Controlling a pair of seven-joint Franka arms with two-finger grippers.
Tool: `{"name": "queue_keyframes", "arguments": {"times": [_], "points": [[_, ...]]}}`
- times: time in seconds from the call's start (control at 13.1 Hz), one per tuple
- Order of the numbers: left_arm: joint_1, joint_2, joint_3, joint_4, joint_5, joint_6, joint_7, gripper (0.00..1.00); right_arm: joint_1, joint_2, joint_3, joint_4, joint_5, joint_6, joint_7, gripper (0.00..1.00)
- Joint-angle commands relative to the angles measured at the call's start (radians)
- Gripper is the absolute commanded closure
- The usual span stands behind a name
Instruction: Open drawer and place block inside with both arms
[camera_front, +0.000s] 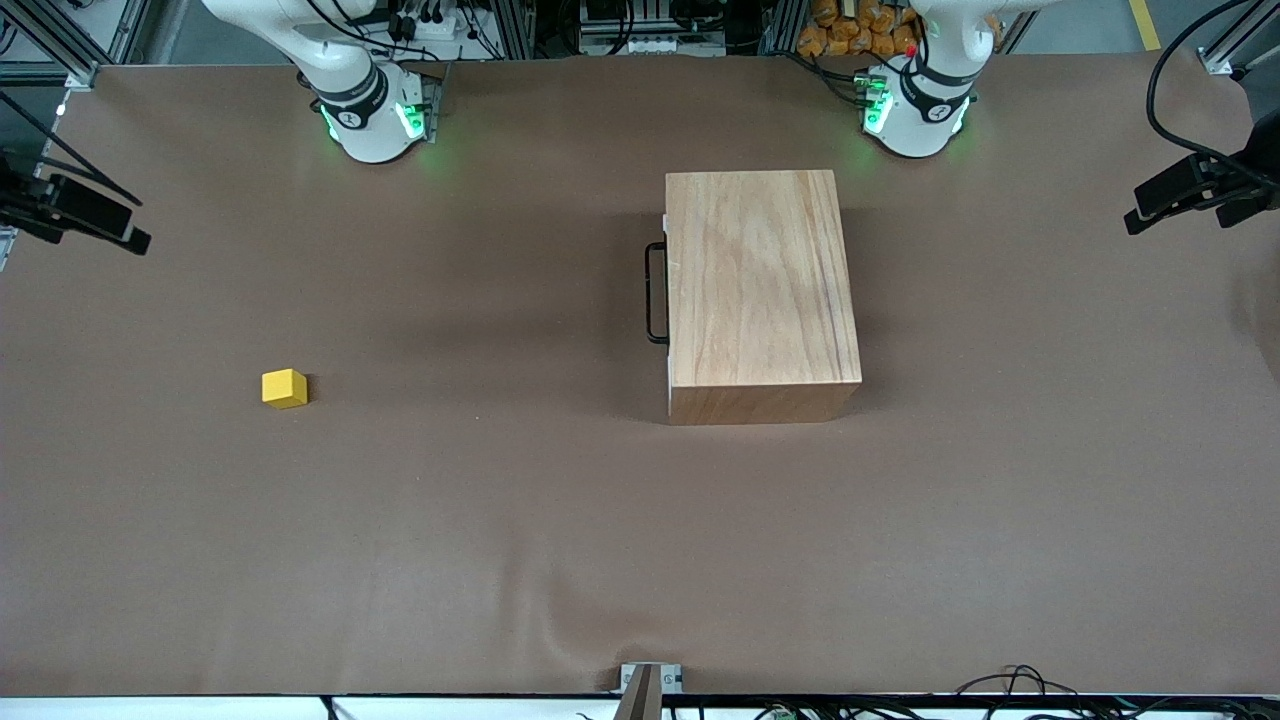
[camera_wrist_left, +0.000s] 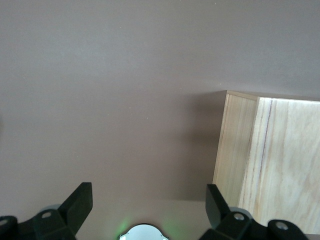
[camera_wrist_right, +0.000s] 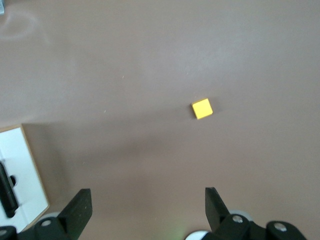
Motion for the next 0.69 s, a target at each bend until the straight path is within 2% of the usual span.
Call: {"name": "queue_keyframes", "arguments": {"times": [0.0,0.15,0.31,0.46,0.61], "points": [[0.0,0.001,-0.01,0.012,0.002,-0.013,0.01,0.0,-0.033,-0.179,0.03,-0.283,-0.04,0.143,-0.032,0.0],[-0.009,0.001,-0.014,0.014,0.065,-0.013,0.015,0.0,-0.021,-0.149,0.029,-0.194,-0.089,0.122,-0.049,0.0],[-0.009,0.001,-0.017,0.014,0.07,-0.013,0.016,0.0,-0.039,-0.122,0.032,-0.132,-0.12,0.095,-0.05,0.0],[-0.009,0.002,-0.019,0.014,0.059,-0.013,0.018,0.0,-0.039,-0.121,0.036,-0.13,-0.128,0.095,-0.05,0.0],[-0.011,0.002,-0.022,0.014,0.058,-0.011,0.019,0.0,-0.08,-0.121,0.085,-0.13,-0.139,0.093,-0.05,0.0]]}}
